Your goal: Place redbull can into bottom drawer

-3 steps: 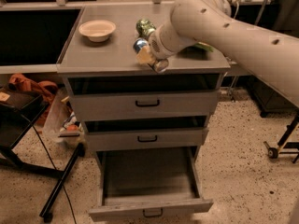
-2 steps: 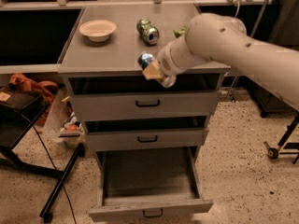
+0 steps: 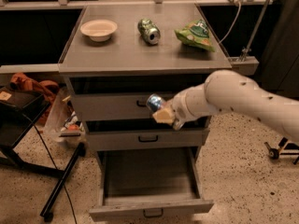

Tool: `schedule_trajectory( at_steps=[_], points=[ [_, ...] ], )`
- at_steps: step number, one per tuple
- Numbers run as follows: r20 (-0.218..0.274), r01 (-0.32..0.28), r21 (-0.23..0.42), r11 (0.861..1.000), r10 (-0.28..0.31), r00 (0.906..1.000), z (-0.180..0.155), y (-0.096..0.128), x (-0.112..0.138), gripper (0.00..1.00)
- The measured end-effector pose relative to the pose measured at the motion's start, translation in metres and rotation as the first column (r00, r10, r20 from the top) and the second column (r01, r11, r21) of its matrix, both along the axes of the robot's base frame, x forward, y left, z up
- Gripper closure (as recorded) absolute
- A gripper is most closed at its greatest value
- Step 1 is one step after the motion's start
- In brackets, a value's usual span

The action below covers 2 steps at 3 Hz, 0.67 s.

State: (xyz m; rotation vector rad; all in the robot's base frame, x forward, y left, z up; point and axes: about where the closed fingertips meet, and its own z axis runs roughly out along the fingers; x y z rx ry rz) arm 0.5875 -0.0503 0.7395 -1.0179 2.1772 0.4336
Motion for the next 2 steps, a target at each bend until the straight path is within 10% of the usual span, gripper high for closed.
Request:
schedule_trajectory(
  at_steps=[1,2],
  points=[
    [-0.123,-0.016,0.036,0.999,0.021,0.9922,-0.0753,-0.0011,-0.0180,1.00],
    [-0.123,-0.017,0.036,0.999,0.021,0.9922,-0.0755,-0.0011,-0.0180,1.00]
  ],
)
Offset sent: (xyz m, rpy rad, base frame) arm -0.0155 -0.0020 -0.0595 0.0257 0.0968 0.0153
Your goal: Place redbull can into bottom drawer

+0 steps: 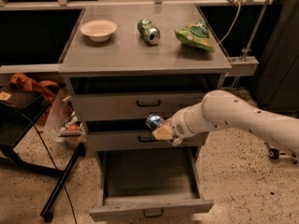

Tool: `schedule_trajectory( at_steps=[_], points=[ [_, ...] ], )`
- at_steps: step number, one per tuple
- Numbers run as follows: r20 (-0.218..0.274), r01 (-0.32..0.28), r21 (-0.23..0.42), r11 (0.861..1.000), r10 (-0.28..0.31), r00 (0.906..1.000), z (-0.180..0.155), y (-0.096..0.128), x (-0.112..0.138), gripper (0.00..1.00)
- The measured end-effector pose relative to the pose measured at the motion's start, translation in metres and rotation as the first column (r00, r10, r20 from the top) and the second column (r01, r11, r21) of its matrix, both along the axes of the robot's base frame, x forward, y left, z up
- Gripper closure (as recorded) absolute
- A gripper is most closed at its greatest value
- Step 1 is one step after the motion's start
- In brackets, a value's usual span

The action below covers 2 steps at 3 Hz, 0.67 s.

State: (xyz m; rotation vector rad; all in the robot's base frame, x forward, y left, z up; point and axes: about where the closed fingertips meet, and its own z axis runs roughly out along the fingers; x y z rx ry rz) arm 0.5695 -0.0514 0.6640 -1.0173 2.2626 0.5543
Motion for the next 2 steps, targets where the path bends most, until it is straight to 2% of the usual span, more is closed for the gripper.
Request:
schedule_trajectory(
  at_steps=[1,2],
  points=[
    [-0.024,-0.043,0.008,0.999,0.043,0.9988,-0.038,0.001,-0.001,1.00],
    [-0.105,-0.043,0.077,0.996,0.051,0.9931,-0.109,-0.010,-0.006,1.00]
  ],
)
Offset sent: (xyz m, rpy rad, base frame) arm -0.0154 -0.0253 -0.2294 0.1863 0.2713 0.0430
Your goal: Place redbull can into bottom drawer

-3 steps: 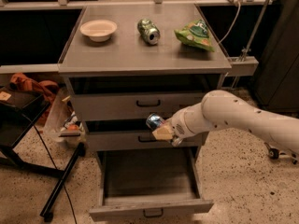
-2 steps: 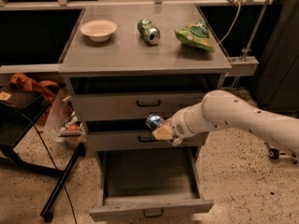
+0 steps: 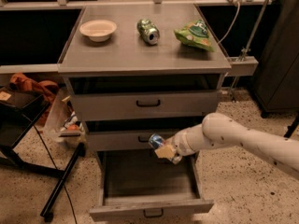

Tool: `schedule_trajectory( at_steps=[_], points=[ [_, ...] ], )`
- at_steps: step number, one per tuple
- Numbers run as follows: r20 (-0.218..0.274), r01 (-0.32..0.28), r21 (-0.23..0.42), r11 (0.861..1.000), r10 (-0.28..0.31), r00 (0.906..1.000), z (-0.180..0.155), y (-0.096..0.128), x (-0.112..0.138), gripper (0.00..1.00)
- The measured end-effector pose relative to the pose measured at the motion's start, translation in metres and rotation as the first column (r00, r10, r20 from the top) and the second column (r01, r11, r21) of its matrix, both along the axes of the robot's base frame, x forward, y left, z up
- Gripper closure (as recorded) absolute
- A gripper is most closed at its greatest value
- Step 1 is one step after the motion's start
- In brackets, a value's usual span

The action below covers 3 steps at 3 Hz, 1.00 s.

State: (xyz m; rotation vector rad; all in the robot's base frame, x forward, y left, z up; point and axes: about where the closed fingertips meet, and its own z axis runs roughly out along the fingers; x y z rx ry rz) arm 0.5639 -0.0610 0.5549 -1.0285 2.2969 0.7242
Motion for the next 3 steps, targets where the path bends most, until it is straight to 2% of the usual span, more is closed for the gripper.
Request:
schedule_trajectory(
  at_steps=[1,2,3],
  points=[
    [-0.089,0.017,0.107,0.994,-0.008,0.9960,-0.064,0.002,0.006,1.00],
    [-0.169,0.049,0.222,0.974,-0.011,0.9855,-0.119,0.009,0.022,1.00],
    [-0.256,0.097,0.303,0.948,-0.017,0.9666,-0.188,0.023,0.028,1.00]
  ],
)
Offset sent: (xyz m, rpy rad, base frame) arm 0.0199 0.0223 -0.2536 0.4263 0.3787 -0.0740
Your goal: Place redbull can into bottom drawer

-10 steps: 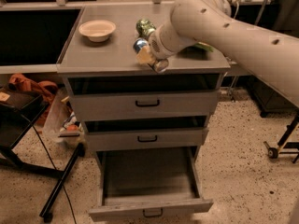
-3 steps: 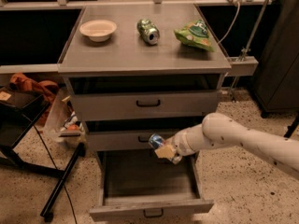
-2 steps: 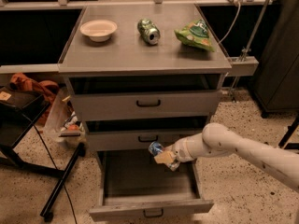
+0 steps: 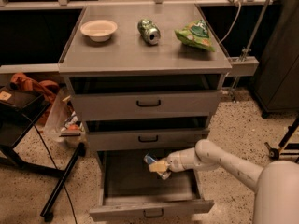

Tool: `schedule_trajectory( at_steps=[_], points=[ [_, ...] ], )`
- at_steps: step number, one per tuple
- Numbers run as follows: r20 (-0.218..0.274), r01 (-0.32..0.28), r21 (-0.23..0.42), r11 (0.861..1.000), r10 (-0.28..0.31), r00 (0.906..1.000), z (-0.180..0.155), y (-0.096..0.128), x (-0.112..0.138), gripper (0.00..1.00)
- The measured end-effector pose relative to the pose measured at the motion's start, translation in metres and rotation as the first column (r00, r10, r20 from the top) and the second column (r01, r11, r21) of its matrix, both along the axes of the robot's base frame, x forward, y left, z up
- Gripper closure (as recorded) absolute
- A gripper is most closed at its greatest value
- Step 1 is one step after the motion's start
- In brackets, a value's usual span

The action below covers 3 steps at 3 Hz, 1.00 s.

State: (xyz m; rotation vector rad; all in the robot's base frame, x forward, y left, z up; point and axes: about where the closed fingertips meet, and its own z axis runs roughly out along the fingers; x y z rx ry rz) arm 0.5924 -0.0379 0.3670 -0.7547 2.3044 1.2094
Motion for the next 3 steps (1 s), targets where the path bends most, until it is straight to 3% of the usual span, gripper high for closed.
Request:
schedule_trajectory(
  at_steps=[1,2,3],
  points=[
    [-0.048,0.016,0.023,1.000,-0.015,0.9987,-0.035,0.005,-0.012,1.00],
    [-0.047,0.006,0.032,0.999,-0.005,0.9989,-0.042,0.009,-0.010,1.00],
    [-0.052,0.007,0.073,0.997,-0.003,0.9987,-0.073,0.004,-0.003,1.00]
  ],
)
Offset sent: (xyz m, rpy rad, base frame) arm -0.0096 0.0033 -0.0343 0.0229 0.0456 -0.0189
